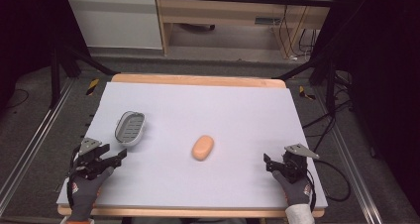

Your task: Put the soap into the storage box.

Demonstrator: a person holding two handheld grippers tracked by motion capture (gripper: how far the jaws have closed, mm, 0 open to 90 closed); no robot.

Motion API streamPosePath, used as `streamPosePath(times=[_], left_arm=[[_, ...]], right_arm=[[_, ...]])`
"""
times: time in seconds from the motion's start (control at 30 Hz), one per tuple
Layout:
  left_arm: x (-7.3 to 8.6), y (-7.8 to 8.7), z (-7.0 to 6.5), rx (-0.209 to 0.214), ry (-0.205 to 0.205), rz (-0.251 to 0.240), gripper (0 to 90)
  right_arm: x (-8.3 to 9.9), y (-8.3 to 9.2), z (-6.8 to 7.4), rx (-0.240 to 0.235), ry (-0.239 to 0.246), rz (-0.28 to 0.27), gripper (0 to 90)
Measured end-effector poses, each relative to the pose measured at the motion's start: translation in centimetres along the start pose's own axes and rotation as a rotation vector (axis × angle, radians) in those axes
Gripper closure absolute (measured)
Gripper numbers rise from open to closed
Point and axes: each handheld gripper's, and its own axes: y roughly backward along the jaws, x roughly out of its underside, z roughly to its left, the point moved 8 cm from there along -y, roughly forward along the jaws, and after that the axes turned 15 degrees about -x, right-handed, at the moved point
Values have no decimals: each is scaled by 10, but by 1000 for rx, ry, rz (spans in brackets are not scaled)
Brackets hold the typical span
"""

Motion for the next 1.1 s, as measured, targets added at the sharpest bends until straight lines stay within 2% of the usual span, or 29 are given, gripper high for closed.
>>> streamPosePath(times=[0.13,0.37,0.4,0.57,0.7,0.9,1.1], left_arm=[[-1,2,-3,1,-14,3,322],[-6,6,-12,3,-7,-10,330],[-8,9,-15,8,-21,-16,329],[-11,12,-21,23,-17,-23,322],[-15,12,-27,33,-31,-21,314],[-20,13,-35,53,-30,-21,303],[-28,10,-49,70,-61,-22,290]], right_arm=[[-1,-1,1,4,3,0,118],[-1,1,-2,17,-11,-12,111],[-1,2,-2,20,-8,-10,107],[-2,0,2,24,9,-3,107],[-2,-2,3,30,22,5,104],[-2,-1,2,31,10,8,96],[-4,-1,2,36,17,-3,99]])
